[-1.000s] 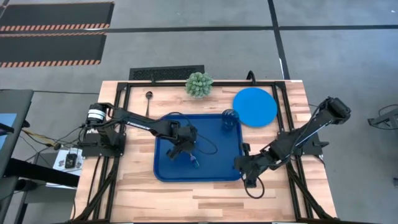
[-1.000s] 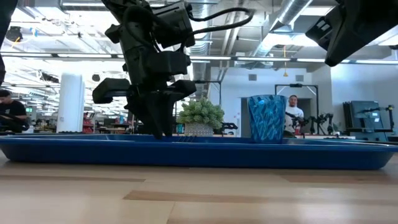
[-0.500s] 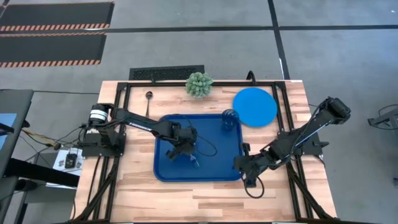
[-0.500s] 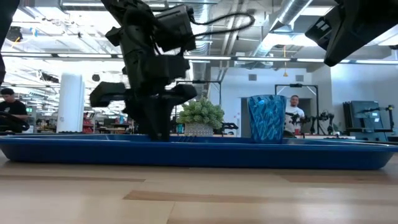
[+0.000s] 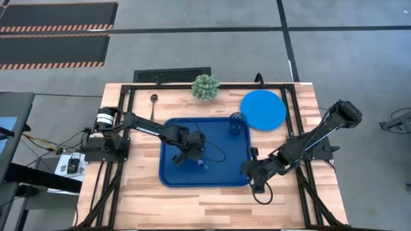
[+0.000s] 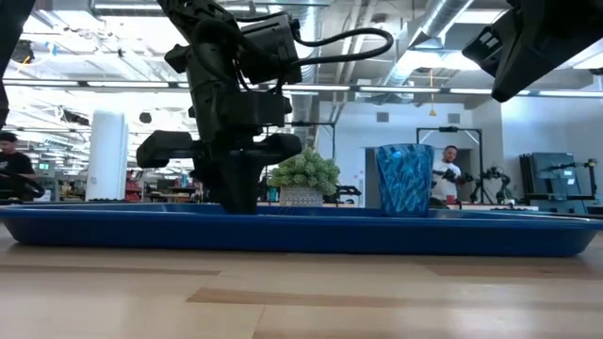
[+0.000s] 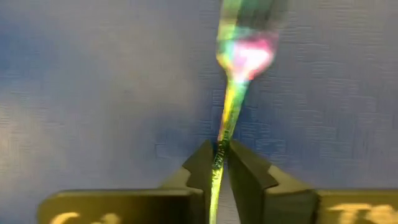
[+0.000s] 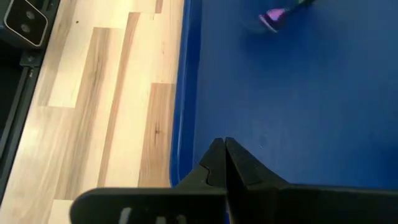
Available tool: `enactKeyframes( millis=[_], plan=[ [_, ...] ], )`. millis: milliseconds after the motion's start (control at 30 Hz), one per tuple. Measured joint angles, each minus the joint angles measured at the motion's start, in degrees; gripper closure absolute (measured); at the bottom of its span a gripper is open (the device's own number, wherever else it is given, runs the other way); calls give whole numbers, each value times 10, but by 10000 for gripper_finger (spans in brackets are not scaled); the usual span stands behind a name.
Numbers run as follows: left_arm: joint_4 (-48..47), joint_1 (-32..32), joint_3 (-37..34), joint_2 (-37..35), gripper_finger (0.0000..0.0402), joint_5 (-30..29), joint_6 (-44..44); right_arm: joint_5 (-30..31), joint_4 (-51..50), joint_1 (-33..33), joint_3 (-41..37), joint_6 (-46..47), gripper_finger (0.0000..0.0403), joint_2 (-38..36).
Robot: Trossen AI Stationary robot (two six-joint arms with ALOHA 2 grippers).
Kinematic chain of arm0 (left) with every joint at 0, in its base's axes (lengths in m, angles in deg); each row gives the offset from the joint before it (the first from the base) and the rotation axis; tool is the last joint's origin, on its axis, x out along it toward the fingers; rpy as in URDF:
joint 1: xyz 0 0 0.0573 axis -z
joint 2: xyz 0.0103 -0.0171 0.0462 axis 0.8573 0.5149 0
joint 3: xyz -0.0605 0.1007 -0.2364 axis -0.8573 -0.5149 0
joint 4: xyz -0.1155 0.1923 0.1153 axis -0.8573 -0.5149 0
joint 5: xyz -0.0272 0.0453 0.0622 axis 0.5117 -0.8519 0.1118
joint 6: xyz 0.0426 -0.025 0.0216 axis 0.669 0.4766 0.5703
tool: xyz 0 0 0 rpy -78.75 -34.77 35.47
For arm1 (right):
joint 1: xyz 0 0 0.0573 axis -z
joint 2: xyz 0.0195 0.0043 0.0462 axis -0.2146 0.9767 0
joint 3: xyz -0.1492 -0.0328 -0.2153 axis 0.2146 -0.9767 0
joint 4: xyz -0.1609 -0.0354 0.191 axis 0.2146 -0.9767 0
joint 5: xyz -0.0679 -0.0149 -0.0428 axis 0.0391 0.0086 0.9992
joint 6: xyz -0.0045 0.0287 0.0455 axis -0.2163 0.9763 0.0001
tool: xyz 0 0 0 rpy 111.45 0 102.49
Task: Pick and place plate/cup/fork/spoon on tray
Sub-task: Move the fork to the left side of the blue serving tray
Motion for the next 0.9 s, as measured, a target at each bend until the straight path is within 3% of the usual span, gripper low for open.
enactKeyframes(
  millis=[67,233,500,667,900],
  plan=[
    [1,0,0,0,392,-1,0,0,0,0,0,0,397,0],
    [-8,0,4,-2,393,-11,-8,0,-1,0,0,0,397,0],
    [-50,7,45,-33,399,-13,-132,0,-12,0,0,0,397,-3],
    [-55,32,37,-85,400,-10,-315,1,-30,0,0,0,397,-3],
    [0,88,-43,-168,401,-73,-683,3,-29,16,0,-18,397,-3]
  ],
)
